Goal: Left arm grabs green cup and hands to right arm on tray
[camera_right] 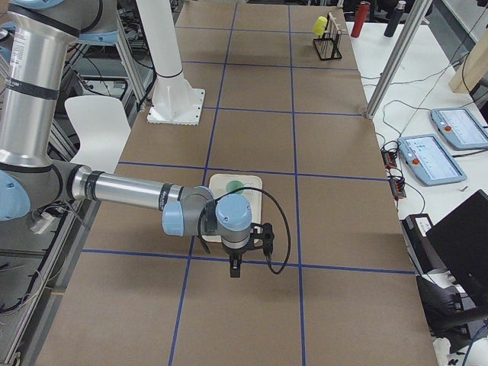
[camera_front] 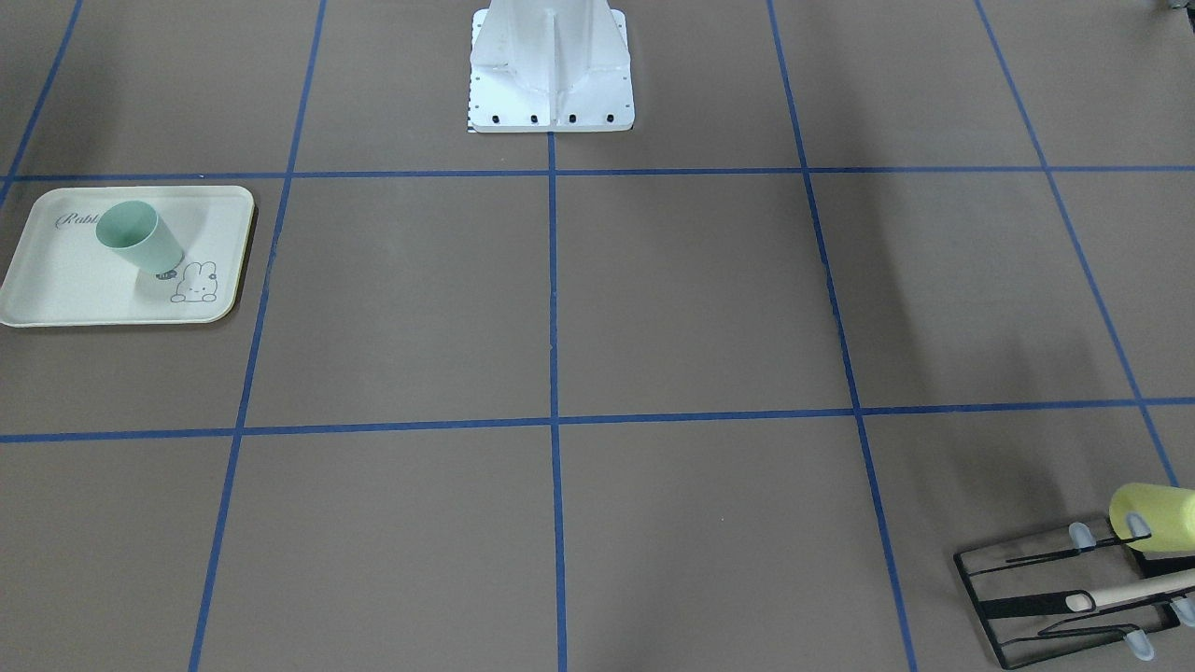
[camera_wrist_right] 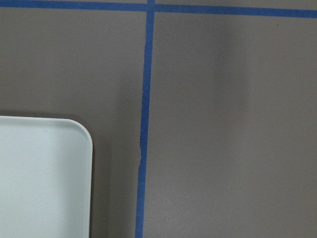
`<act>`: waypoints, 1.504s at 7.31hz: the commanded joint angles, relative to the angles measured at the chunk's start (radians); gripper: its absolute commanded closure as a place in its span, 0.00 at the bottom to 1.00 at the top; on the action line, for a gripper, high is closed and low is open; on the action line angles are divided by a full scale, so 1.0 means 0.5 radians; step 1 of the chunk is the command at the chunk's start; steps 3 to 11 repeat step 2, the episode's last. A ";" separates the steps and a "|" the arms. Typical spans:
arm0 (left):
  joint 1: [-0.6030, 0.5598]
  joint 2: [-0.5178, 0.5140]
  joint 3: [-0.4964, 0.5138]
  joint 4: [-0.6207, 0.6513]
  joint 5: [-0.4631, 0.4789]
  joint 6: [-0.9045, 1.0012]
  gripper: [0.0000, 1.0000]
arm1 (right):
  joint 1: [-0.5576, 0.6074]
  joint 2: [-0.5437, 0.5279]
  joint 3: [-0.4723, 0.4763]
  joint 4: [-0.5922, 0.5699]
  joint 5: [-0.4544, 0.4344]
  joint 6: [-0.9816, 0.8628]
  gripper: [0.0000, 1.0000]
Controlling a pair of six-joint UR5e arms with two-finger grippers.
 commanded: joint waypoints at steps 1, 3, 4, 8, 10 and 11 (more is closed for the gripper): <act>0.000 0.000 0.001 0.000 0.000 0.000 0.00 | 0.001 -0.001 0.000 -0.001 0.001 0.000 0.00; 0.000 0.000 0.004 0.000 0.000 0.000 0.00 | 0.001 -0.001 -0.009 -0.001 0.001 0.000 0.00; 0.000 0.000 0.004 0.000 0.000 0.000 0.00 | 0.001 -0.001 -0.009 -0.001 0.001 0.000 0.00; 0.000 0.000 0.004 0.000 0.000 0.000 0.00 | 0.001 -0.001 -0.009 -0.001 0.001 0.000 0.00; 0.000 0.000 0.004 0.000 0.000 0.000 0.00 | 0.001 -0.001 -0.009 -0.001 0.001 0.000 0.00; 0.000 0.000 0.004 0.000 0.000 0.000 0.00 | 0.001 -0.001 -0.009 -0.001 0.001 0.000 0.00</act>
